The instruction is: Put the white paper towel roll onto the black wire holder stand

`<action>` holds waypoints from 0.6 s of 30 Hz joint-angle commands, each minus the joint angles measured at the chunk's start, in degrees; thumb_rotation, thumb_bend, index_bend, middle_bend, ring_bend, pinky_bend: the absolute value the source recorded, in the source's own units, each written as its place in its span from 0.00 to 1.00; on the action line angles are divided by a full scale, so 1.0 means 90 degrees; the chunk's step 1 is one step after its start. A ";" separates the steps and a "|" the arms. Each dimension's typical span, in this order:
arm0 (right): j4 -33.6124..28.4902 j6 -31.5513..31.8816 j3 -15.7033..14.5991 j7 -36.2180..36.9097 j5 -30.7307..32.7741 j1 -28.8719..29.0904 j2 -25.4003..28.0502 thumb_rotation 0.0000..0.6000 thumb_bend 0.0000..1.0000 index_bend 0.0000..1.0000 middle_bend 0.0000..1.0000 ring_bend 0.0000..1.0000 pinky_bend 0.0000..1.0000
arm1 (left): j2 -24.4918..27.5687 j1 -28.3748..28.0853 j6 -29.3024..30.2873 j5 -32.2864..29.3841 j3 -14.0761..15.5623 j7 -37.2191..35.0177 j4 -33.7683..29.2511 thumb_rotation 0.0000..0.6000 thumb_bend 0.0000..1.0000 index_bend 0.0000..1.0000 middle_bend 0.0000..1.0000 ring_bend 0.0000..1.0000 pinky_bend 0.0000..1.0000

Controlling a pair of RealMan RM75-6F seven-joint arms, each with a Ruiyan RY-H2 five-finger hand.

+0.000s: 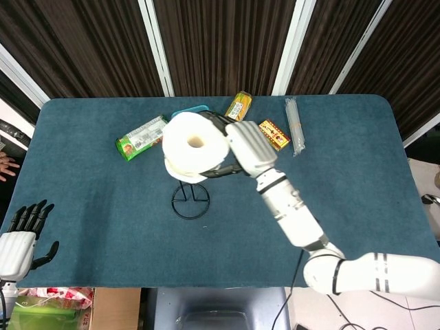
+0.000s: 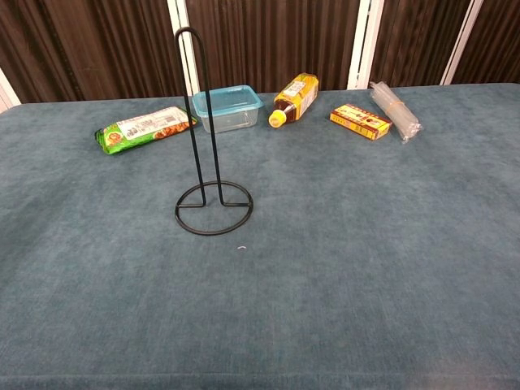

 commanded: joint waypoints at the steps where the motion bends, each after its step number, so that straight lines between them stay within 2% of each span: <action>1: -0.0108 0.0312 0.0015 -0.0635 0.0669 0.0503 -0.0243 1.00 0.27 0.90 0.71 0.66 0.62 | 0.0027 0.0005 -0.0026 -0.0047 -0.0001 -0.0029 0.0004 1.00 0.40 0.00 0.00 0.00 0.05; 10: 0.0129 0.0510 -0.0246 -0.0900 0.1180 0.0800 -0.0492 1.00 0.27 0.90 0.71 0.66 0.62 | 0.0075 0.0070 0.0052 -0.0052 0.0020 -0.0021 -0.0074 1.00 0.40 0.00 0.00 0.00 0.05; 18: 0.0247 0.0470 -0.0376 -0.0886 0.1337 0.0873 -0.0516 1.00 0.27 0.90 0.71 0.66 0.62 | 0.0068 -0.0017 -0.0071 -0.0108 -0.0033 -0.0054 -0.0037 1.00 0.40 0.00 0.00 0.00 0.05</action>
